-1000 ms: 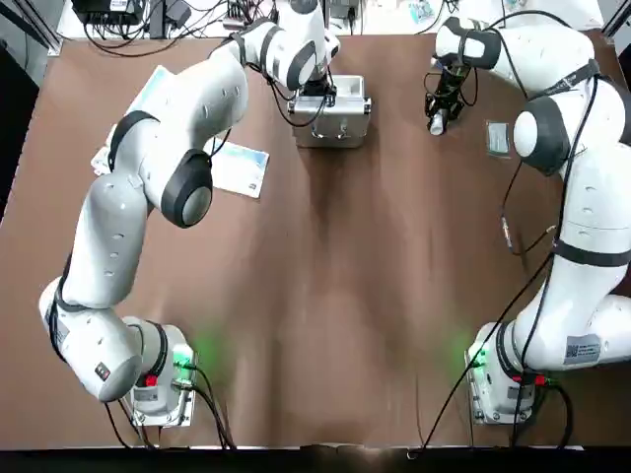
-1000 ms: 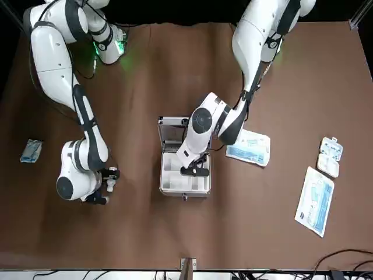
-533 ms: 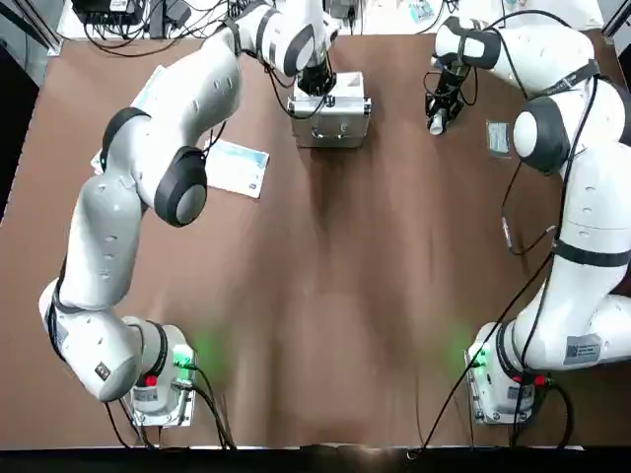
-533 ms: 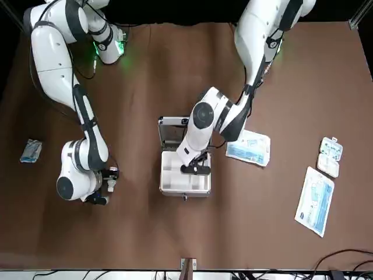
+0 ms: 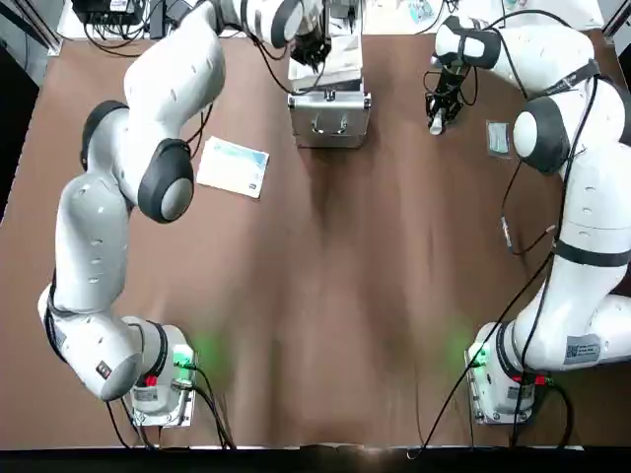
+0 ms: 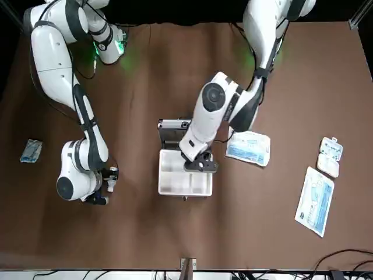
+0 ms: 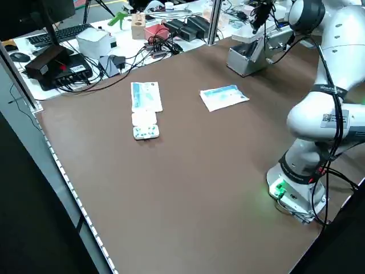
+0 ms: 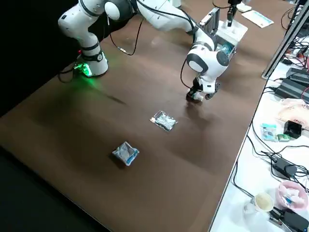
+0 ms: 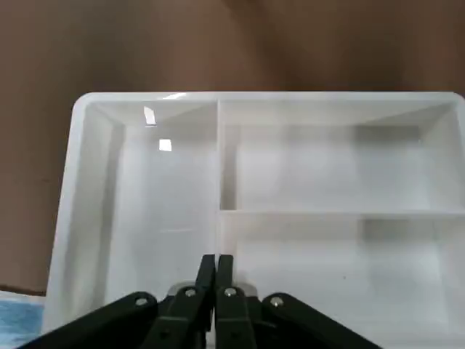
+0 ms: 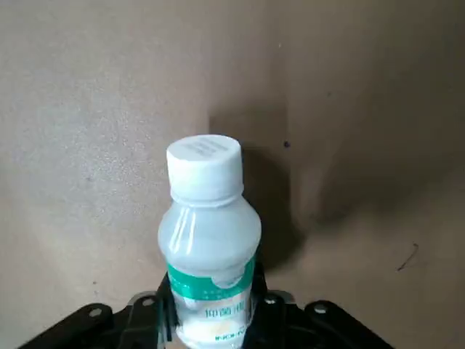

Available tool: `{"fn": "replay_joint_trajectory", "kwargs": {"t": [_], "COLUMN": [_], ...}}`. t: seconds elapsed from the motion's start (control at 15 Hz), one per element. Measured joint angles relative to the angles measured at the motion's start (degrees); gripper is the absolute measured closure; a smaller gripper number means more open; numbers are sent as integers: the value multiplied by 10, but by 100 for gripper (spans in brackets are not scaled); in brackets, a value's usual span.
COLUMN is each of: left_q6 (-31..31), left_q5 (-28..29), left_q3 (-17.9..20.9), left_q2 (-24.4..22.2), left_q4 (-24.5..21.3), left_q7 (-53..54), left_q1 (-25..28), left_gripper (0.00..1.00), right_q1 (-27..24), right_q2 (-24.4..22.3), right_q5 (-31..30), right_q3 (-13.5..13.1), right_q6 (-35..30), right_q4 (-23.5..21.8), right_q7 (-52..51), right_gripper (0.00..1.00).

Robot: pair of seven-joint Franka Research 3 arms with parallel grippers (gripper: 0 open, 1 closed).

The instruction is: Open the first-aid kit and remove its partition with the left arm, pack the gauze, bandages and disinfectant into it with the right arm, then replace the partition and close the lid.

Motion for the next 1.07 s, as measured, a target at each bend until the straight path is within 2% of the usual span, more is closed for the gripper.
{"fn": "replay_joint_trajectory", "kwargs": {"t": [0.4, 0.6, 0.93, 1.07], "left_q6": [-52, -59, -59, -41], "left_q5": [2, 26, 41, 41], "left_q3": [5, 6, 5, 5], "left_q2": [-38, -39, 3, 35], "left_q4": [1, -4, -22, -23], "left_q7": [72, 135, 245, 270], "left_q1": [87, 132, 178, 184], "left_gripper": [97, 97, 97, 97], "right_q1": [1, 1, 3, 8], "right_q2": [0, -5, -15, -35], "right_q5": [0, 0, 4, 6], "right_q3": [0, 1, 6, 25], "right_q6": [-2, -37, -87, -89], "right_q4": [2, 9, 46, 54], "right_q7": [8, 8, 29, 68], "right_gripper": [60, 60, 60, 60]}}
